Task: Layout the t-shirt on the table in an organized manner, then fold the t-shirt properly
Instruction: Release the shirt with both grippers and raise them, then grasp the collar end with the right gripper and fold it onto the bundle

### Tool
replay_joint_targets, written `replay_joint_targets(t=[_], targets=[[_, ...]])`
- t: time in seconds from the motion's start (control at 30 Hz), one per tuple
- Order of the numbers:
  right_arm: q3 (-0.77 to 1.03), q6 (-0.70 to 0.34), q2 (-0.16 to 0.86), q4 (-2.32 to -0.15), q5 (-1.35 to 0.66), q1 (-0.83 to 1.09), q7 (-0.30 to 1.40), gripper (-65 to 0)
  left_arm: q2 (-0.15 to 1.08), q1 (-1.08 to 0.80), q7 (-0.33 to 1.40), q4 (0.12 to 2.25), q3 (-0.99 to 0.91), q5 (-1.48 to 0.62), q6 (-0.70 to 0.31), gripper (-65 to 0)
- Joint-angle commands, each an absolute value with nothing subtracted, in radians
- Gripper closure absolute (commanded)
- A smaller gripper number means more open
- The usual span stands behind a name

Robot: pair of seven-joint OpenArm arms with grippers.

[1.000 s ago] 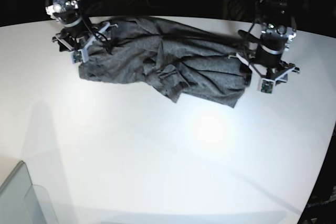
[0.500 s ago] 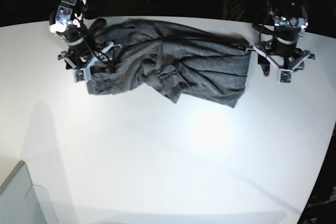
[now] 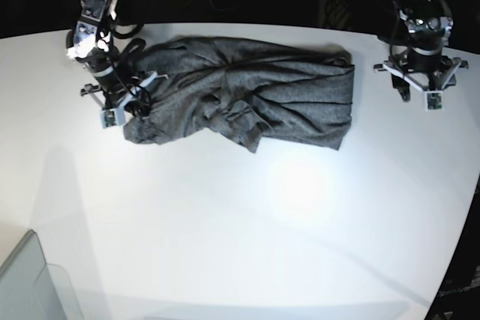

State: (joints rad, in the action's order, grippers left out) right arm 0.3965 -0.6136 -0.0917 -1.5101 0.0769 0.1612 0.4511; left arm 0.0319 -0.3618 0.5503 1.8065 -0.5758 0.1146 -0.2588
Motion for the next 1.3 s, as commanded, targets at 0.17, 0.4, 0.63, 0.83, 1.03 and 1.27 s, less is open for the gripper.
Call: replay_joint_targets(t=[0.17,0.4,0.63,0.83,1.03,1.27], targets=[[0.4,-0.613,-0.048,-1.573,0.128,0.133,0.604,0.0,-0.004,-0.34,0.532,1.83,-0.631,0.113,-0.255,-32.1],[0.394,-0.613,-0.107,-1.81,0.128,0.179,0.607,0.0,-0.008,-0.34,0.532,1.828,-0.63,0.113,-0.255,-32.1],[0.298,-0.613,-0.156,-1.968,0.128,0.243,0.607,0.0,-0.008,-0.34,0.536,1.825,-0.63,0.113,-0.255,-32.1],[0.165,-0.613,-0.157,-2.018,0.128,0.282,0.607,0.0,-0.004,-0.346,0.539,1.825,-0.631,0.114,-0.255,-32.1],[-0.013,-0.613,-0.157,-2.037,0.128,0.275,0.596,0.0,0.001,-0.374,0.539,1.844,-0.685,0.12,-0.255,-32.1],[-0.239,-0.61,-0.157,-2.031,0.128,0.203,0.595,0.0,0.001,-0.432,0.541,1.916,-0.78,0.124,-0.255,-32.1]])
